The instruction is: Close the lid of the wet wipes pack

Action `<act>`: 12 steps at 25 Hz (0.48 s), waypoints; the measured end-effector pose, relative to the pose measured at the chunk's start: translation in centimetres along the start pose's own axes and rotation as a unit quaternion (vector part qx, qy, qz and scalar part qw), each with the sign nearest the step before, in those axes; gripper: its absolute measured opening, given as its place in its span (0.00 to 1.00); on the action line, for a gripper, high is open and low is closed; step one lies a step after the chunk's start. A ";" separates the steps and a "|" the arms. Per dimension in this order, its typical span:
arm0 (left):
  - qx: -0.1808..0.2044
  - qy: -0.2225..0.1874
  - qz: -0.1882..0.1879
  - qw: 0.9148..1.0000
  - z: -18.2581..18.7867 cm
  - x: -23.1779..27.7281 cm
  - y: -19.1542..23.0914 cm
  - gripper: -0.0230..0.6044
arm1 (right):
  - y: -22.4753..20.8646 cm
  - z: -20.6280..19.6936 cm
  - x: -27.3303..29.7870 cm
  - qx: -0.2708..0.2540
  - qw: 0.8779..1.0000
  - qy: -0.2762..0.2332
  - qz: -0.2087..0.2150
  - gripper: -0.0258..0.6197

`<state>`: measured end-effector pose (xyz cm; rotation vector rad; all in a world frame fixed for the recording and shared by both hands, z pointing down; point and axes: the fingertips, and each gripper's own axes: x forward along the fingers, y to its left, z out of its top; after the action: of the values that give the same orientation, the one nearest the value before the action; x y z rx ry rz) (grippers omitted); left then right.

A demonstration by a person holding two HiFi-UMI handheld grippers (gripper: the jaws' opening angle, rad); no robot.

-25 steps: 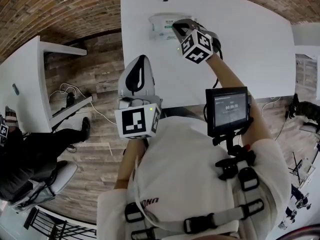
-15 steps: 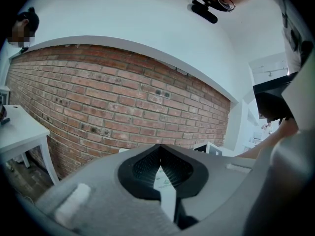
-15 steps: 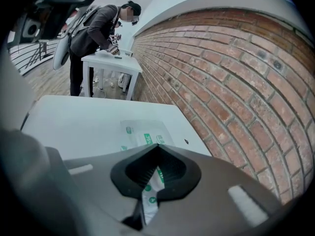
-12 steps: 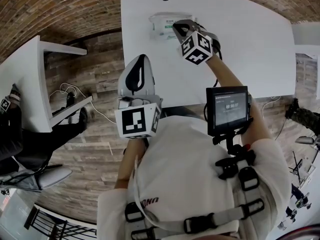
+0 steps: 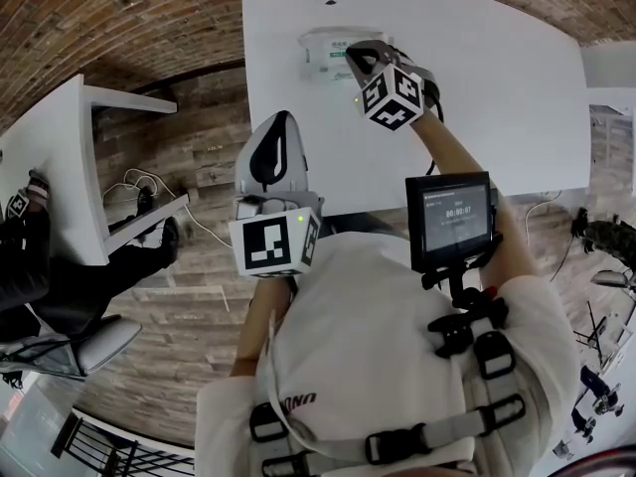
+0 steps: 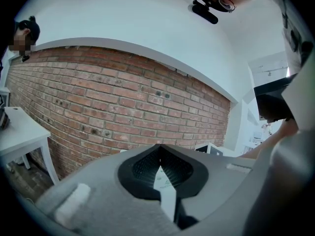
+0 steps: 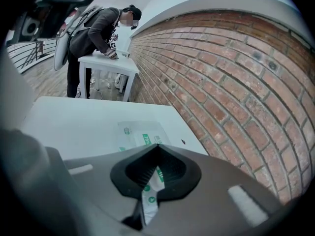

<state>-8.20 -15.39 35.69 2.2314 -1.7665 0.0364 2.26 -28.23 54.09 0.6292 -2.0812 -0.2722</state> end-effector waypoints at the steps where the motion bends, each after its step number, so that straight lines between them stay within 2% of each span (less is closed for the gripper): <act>1: -0.001 0.000 0.000 1.000 0.1 0.0 0.0 0.04 | -0.1 0.0 0.0 0.001 1.000 0.000 -0.001 0.05; 12: 0.002 -0.010 -0.014 1.000 0.1 0.1 0.3 0.04 | -1.1 3.1 -2.7 0.005 0.999 -0.037 -0.034 0.05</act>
<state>-8.51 -15.60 35.66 2.2661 -1.7474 0.0127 1.24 -27.89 49.95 0.7054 -2.1354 -0.3290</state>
